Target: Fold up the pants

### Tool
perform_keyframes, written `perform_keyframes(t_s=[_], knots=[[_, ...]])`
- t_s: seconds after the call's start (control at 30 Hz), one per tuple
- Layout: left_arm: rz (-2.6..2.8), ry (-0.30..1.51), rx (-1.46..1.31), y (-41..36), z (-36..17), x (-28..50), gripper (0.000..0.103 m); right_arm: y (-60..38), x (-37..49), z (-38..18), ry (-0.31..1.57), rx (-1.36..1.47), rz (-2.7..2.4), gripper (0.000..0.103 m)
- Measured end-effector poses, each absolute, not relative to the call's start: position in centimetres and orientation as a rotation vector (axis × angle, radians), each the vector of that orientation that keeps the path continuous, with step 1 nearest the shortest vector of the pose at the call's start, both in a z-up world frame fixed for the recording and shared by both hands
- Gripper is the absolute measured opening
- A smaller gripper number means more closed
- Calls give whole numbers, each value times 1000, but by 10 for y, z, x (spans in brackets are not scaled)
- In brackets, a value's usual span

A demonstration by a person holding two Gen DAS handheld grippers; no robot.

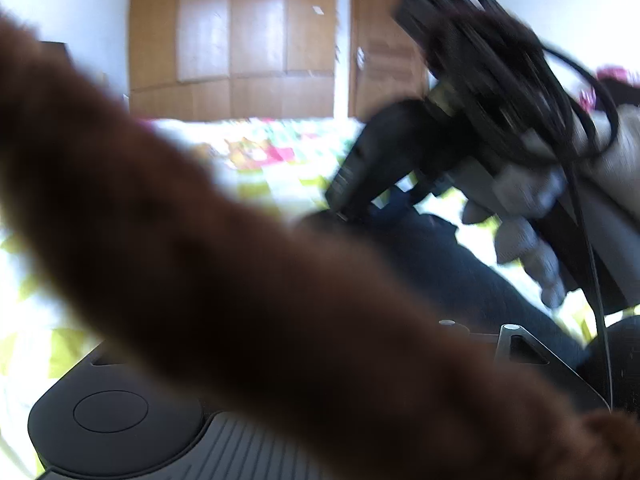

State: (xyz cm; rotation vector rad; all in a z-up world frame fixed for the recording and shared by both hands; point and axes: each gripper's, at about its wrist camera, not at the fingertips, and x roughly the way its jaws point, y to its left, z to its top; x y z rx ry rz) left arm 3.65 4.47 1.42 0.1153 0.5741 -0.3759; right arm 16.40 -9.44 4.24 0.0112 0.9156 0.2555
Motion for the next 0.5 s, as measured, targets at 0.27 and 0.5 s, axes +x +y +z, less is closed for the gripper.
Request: perform_keyframes(t_s=[0.27,0.5], knots=[[-293,770,125,33,-2,54,86,-122,169,8,877,143,332,47],[-221,761,198,17,16,50,85,-166,107,47,739,181,338,47]])
